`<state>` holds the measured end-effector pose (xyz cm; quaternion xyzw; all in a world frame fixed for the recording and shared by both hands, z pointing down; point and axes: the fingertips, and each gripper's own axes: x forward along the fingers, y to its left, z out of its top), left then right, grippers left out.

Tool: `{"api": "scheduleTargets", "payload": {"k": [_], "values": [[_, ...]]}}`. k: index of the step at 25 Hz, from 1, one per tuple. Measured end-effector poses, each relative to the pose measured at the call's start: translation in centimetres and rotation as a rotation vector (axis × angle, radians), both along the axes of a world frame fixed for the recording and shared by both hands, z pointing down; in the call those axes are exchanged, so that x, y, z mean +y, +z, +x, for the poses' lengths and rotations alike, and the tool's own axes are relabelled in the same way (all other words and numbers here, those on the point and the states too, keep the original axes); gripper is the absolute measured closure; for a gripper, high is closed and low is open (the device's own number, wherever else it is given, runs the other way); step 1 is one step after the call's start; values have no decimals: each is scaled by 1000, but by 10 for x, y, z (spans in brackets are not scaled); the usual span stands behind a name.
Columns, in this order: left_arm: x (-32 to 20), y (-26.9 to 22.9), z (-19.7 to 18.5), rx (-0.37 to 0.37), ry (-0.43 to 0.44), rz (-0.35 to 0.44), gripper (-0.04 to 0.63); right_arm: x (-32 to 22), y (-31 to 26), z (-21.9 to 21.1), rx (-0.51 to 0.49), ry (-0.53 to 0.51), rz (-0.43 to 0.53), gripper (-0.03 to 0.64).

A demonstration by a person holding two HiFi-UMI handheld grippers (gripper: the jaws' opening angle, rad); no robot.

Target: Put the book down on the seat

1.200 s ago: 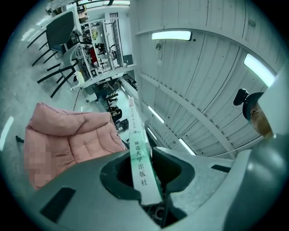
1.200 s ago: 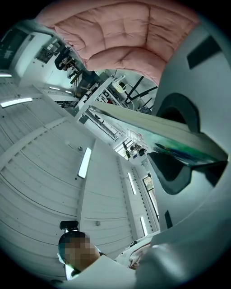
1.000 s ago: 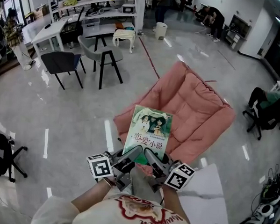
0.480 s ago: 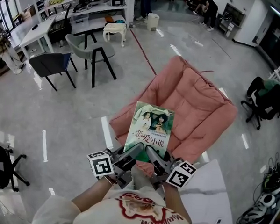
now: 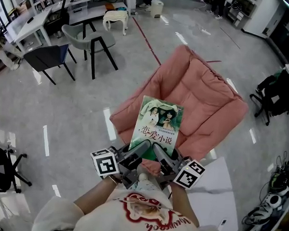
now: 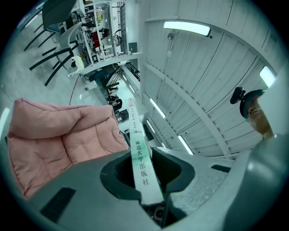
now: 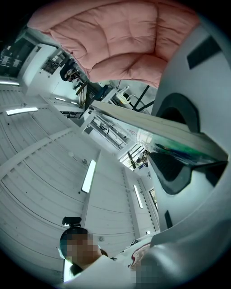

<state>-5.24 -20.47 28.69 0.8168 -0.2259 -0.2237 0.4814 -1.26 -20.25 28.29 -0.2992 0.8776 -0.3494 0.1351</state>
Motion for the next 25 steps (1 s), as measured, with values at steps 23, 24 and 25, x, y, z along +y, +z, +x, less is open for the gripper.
{"api": "scheduleTargets", "payload": {"k": [23, 24, 25], "values": [[-15, 43, 9, -18, -8, -60, 512, -16, 42, 9, -1, -10, -51, 486], [-14, 45, 9, -19, -8, -62, 512, -15, 44, 9, -2, -9, -54, 486], [-14, 48, 10, -20, -8, -65, 512, -15, 47, 10, -2, -9, -57, 486]]}}
